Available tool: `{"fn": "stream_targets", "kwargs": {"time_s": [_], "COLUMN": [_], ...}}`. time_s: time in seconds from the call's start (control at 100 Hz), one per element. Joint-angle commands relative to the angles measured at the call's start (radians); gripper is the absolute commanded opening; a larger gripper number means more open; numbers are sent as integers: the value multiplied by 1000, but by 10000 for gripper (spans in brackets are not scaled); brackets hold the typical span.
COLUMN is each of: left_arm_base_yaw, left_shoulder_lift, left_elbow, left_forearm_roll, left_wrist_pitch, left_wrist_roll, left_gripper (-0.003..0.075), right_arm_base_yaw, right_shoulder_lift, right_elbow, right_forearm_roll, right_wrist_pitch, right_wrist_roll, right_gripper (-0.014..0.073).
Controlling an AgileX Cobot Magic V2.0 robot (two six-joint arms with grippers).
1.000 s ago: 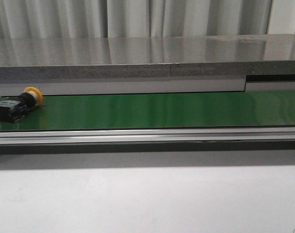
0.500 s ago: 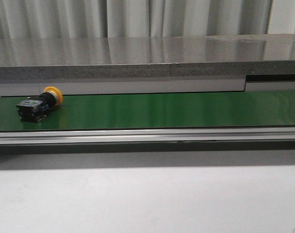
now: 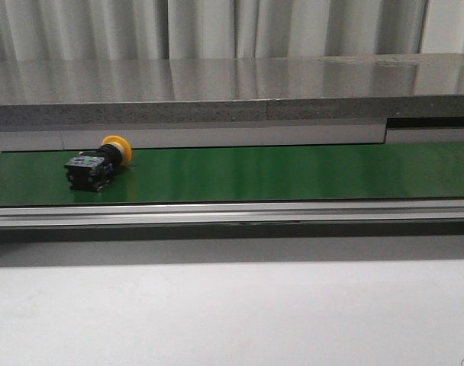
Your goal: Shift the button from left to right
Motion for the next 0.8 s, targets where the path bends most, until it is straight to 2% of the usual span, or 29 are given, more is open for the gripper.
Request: {"fn": "stream_targets", "kwargs": {"time_s": [0.0, 0.27, 0.57, 0.65, 0.79], "left_arm_base_yaw": [-7, -7, -7, -7, -7], "left_shoulder_lift": [14, 14, 14, 14, 14], "left_elbow": [-26, -26, -26, -26, -26], "left_forearm_roll": [-5, -5, -5, -5, -5], "left_wrist_pitch": [-43, -36, -36, -36, -36], "left_wrist_roll": [-2, -2, -2, -2, -2], "left_gripper": [447, -22, -20, -20, -20], "right_arm_base_yaw": [1, 1, 1, 1, 1], "right_shoulder_lift": [-21, -21, -21, -11, 50], "right_elbow": [-14, -15, -39, -85, -225], "right_forearm_roll": [-7, -7, -7, 1, 8], "right_wrist_pitch": [-83, -100, -227, -194, -19], "right_wrist_roll": [-2, -2, -2, -2, -2], "right_gripper": [-67, -67, -67, -67, -67]}}
